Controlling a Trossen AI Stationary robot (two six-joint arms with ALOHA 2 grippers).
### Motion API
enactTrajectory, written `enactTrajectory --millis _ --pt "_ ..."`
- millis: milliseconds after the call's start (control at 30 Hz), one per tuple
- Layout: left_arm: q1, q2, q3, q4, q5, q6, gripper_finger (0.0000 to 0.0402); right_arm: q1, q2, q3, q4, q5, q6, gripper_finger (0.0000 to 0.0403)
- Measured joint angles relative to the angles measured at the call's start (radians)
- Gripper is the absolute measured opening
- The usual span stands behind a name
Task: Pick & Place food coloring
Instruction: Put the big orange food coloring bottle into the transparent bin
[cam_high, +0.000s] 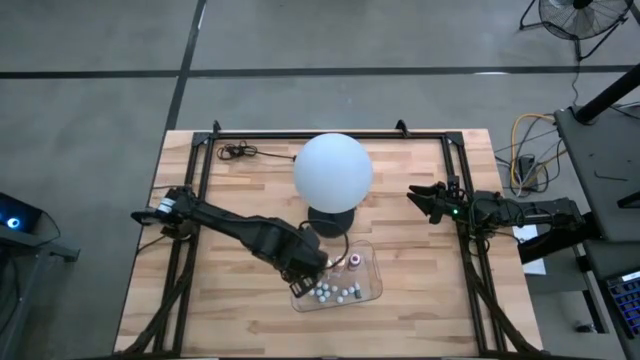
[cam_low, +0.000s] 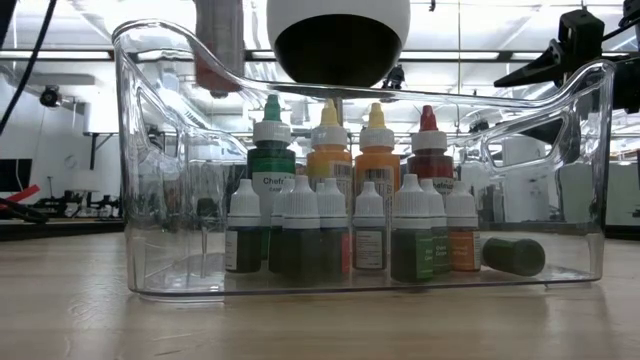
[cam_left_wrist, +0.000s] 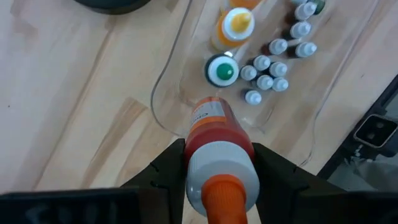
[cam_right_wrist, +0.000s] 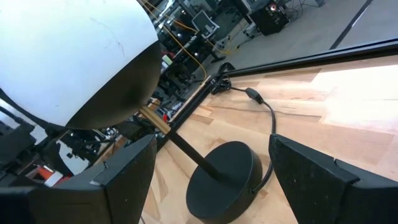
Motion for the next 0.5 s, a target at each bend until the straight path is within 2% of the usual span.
enactTrajectory --millis 267,500 --pt "0.001 -0.003 -0.056 -0.004 -0.010 0.000 0.0118 0.000 0.000 0.000 0.000 0.000 0.000 0.0302" --pt "0.000 -0.004 -0.149 0.079 -0.026 0.017 0.0118 0.000 0.000 0.000 0.000 0.000 0.000 0.0302"
